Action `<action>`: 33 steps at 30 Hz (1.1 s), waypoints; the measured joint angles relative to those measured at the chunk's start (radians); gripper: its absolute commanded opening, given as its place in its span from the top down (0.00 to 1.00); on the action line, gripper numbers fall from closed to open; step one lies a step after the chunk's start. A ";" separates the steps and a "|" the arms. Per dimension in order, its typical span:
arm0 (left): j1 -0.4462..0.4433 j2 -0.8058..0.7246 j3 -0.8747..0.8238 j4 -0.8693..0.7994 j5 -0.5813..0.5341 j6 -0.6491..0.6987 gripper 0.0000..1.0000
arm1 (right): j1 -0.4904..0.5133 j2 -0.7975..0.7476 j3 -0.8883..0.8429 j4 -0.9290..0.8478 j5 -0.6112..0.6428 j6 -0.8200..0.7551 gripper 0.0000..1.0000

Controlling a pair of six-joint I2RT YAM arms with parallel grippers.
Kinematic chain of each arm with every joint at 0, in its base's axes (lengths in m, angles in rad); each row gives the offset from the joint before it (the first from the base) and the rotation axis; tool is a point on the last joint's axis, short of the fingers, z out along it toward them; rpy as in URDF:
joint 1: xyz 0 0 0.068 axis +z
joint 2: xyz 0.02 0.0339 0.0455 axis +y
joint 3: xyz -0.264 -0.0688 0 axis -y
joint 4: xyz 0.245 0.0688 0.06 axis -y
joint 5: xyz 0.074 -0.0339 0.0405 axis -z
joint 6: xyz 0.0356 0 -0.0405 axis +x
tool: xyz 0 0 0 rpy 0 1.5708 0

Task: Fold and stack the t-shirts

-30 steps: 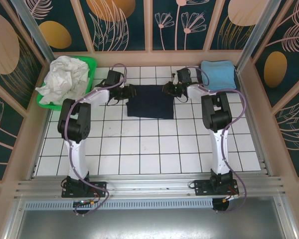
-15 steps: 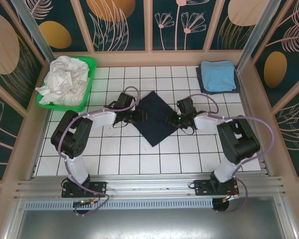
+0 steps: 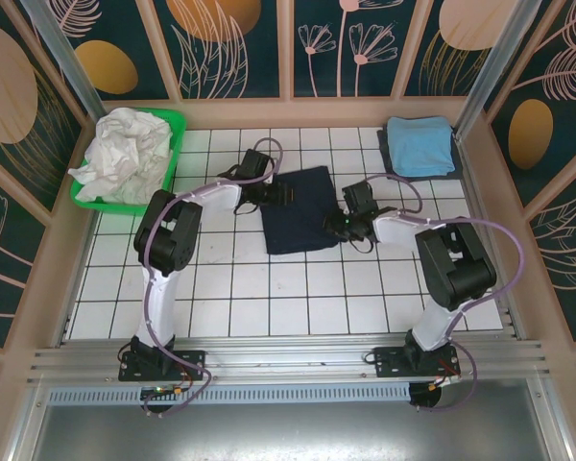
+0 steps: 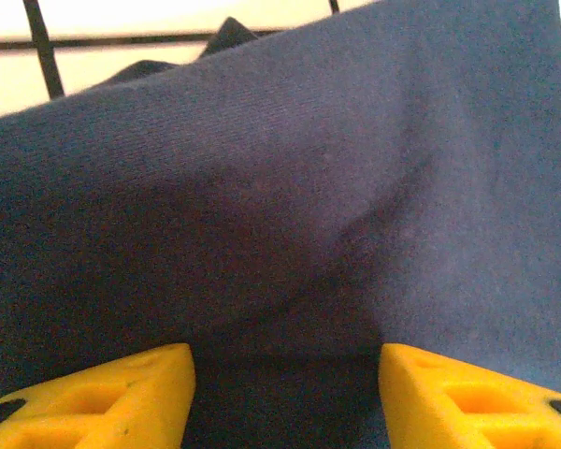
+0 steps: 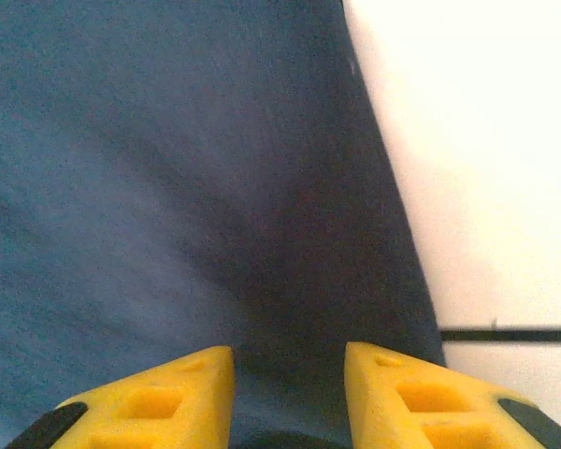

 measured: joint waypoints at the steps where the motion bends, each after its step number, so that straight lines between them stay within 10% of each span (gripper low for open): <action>1: 0.003 0.013 0.024 -0.010 0.005 0.005 0.40 | 0.011 -0.001 -0.020 0.012 0.000 0.006 0.64; 10: 0.040 0.034 0.174 -0.087 0.005 0.043 0.19 | 0.193 -0.225 -0.212 0.009 -0.037 0.132 0.59; 15: 0.073 -0.121 0.015 -0.053 -0.011 0.032 0.16 | 0.081 -0.379 -0.200 -0.028 -0.026 0.129 0.46; 33: 0.085 -0.113 -0.200 0.020 0.138 0.039 0.21 | -0.043 -0.058 -0.113 0.093 -0.103 0.128 0.49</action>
